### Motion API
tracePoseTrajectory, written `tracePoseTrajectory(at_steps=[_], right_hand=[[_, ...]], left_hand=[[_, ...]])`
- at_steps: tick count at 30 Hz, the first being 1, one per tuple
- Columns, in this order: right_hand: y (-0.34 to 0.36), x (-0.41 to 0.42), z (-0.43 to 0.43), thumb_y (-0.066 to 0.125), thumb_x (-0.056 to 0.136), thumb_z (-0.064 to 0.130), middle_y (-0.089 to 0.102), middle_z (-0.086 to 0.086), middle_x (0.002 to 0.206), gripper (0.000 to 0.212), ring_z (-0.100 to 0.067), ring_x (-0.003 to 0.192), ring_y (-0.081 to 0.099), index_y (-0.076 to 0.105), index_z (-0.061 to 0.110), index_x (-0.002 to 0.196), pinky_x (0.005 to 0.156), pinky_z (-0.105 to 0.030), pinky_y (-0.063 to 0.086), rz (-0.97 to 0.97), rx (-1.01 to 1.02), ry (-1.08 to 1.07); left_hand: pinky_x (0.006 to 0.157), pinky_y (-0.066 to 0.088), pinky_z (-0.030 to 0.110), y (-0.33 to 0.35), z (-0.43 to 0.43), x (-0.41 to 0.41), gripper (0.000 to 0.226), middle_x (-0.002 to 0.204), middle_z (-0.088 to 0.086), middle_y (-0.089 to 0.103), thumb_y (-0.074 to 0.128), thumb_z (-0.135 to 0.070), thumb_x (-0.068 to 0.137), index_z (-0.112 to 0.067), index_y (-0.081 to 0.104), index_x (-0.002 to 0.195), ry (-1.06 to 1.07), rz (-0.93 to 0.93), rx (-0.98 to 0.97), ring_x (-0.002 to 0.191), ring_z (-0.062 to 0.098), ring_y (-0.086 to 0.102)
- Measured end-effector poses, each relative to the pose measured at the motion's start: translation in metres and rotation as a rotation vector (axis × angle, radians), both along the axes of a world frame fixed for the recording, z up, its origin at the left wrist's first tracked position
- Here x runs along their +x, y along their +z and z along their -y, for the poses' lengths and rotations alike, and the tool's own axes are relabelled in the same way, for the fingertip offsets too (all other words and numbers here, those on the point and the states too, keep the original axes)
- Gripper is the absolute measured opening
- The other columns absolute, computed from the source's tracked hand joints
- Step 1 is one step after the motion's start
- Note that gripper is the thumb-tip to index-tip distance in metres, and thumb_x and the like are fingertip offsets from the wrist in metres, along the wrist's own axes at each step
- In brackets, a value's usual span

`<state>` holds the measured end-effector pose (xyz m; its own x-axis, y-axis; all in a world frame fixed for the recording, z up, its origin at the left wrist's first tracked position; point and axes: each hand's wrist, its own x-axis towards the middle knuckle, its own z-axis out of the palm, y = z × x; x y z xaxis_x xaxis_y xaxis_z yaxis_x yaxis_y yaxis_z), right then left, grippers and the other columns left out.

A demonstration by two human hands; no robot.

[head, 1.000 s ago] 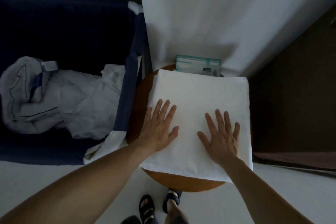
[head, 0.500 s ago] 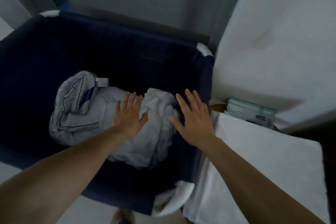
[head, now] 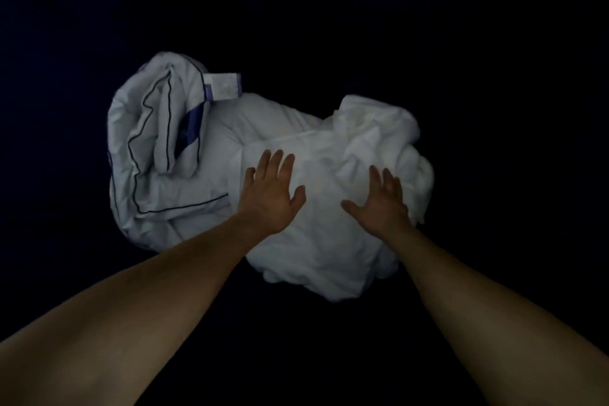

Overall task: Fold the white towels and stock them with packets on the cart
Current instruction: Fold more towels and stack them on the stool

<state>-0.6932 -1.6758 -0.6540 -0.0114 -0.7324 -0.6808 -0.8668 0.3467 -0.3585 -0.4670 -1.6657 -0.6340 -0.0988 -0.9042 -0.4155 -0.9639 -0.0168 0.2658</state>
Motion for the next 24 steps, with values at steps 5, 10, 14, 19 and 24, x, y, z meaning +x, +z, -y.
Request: tracePoseTrajectory(at_steps=[5, 10, 14, 19, 24], right_hand=[[-0.061, 0.028, 0.005, 0.073, 0.065, 0.073, -0.014, -0.010, 0.162, 0.140, -0.031, 0.149, -0.010, -0.025, 0.021, 0.151, 0.110, -0.071, 0.013, -0.140, 0.062, -0.031], [-0.089, 0.048, -0.013, 0.088, 0.055, 0.048, 0.047, -0.024, 0.127, 0.132, -0.037, 0.116, 0.049, 0.014, -0.003, 0.151, 0.088, -0.069, 0.042, -0.388, -0.116, 0.093], [-0.079, 0.037, -0.042, 0.088, 0.025, 0.022, 0.061, -0.018, 0.072, 0.084, -0.033, 0.058, 0.060, 0.065, -0.005, 0.101, 0.054, -0.048, 0.051, -0.308, -0.227, 0.124], [-0.001, 0.025, -0.056, 0.077, 0.066, 0.027, 0.063, -0.013, 0.091, 0.049, -0.037, 0.081, 0.062, 0.064, 0.010, 0.111, 0.070, -0.047, 0.047, -0.184, -0.259, 0.108], [0.087, -0.002, -0.053, 0.082, 0.062, 0.027, 0.063, -0.006, 0.081, 0.049, -0.030, 0.067, 0.063, 0.063, 0.015, 0.106, 0.059, -0.041, 0.048, -0.049, -0.558, 0.155]], left_hand=[[0.119, 0.012, 0.050, -0.054, 0.008, 0.013, 0.095, 0.164, 0.010, 0.015, 0.003, -0.066, 0.079, -0.014, 0.015, 0.157, -0.005, -0.017, 0.041, 0.152, 0.028, 0.007], [0.116, 0.017, 0.051, -0.071, 0.011, 0.008, 0.091, 0.162, 0.012, 0.022, 0.011, -0.064, 0.083, -0.011, 0.024, 0.155, -0.011, -0.083, 0.034, 0.150, 0.030, 0.015], [0.119, 0.017, 0.048, -0.055, 0.007, 0.000, 0.096, 0.163, 0.011, 0.019, 0.013, -0.070, 0.079, -0.014, 0.018, 0.157, -0.017, -0.152, 0.089, 0.150, 0.028, 0.013], [0.123, 0.013, 0.044, -0.002, 0.010, -0.002, 0.117, 0.164, 0.006, 0.010, 0.036, -0.081, 0.058, -0.028, -0.006, 0.152, -0.101, -0.288, 0.282, 0.151, 0.023, 0.008], [0.120, 0.008, 0.056, 0.072, 0.017, -0.023, 0.125, 0.164, -0.005, -0.008, 0.057, -0.082, 0.049, -0.055, -0.024, 0.141, -0.250, -0.239, 0.233, 0.151, 0.021, -0.011]])
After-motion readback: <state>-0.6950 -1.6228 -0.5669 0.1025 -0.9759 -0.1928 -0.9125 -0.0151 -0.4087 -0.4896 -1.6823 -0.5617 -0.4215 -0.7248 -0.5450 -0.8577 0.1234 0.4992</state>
